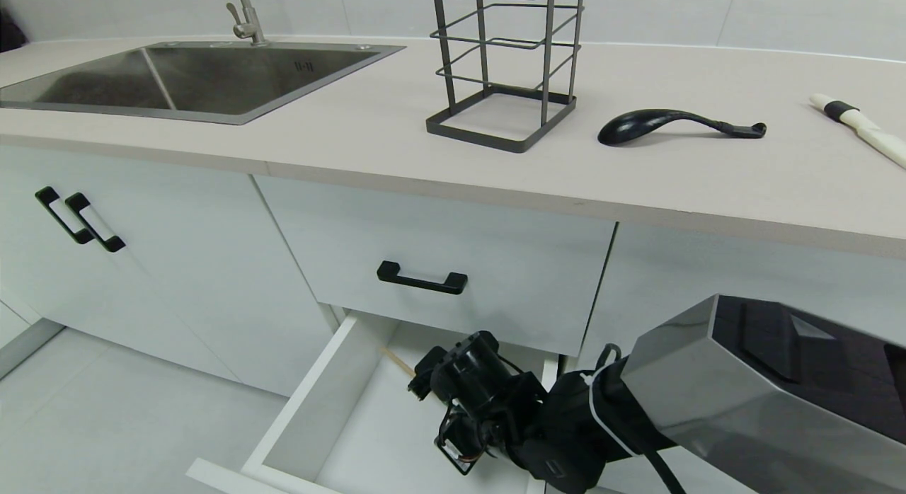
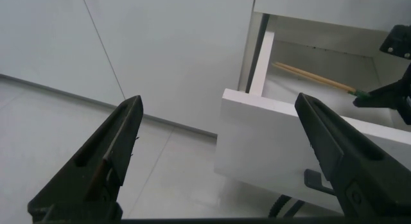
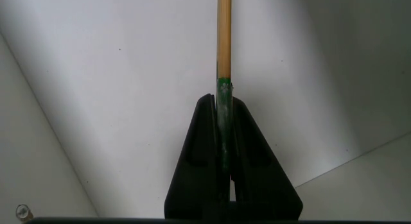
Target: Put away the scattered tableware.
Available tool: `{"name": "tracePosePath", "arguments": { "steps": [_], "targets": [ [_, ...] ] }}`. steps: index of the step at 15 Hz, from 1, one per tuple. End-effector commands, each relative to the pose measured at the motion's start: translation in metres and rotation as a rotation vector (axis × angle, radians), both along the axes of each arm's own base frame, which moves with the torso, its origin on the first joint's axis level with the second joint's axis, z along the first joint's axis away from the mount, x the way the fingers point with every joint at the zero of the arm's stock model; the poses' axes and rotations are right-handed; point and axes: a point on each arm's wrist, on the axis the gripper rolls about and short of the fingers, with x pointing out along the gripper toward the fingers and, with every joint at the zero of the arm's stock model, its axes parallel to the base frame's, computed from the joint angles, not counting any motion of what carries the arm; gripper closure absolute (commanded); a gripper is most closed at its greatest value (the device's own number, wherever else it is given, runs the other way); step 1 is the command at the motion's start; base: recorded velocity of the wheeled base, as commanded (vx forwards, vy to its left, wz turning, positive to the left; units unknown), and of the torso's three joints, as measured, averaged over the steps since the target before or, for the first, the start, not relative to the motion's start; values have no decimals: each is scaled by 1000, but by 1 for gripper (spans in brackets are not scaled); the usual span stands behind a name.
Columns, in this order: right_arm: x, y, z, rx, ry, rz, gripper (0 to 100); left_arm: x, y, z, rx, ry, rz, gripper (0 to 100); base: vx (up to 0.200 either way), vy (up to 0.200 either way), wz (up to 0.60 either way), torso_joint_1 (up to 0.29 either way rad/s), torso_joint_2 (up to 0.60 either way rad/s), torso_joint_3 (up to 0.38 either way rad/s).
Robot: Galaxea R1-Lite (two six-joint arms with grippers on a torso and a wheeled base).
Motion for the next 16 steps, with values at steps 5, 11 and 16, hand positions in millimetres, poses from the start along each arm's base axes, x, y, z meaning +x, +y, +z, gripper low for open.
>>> {"name": "tracePosePath", "arguments": {
  "steps": [5,11,16],
  "targets": [
    [6,6,-14,-14,7,0,100,0,0,0,-1,-2,1,0,0,0,0,0,0,0],
    [6,6,-10,-1,3,11,0,0,0,0,-1,0,1,0,0,0,0,0,0,0],
    [-1,8,8,18,-29,42,0,0,0,0,-1,-2,1,0,0,0,0,0,0,0]
  ]
}}
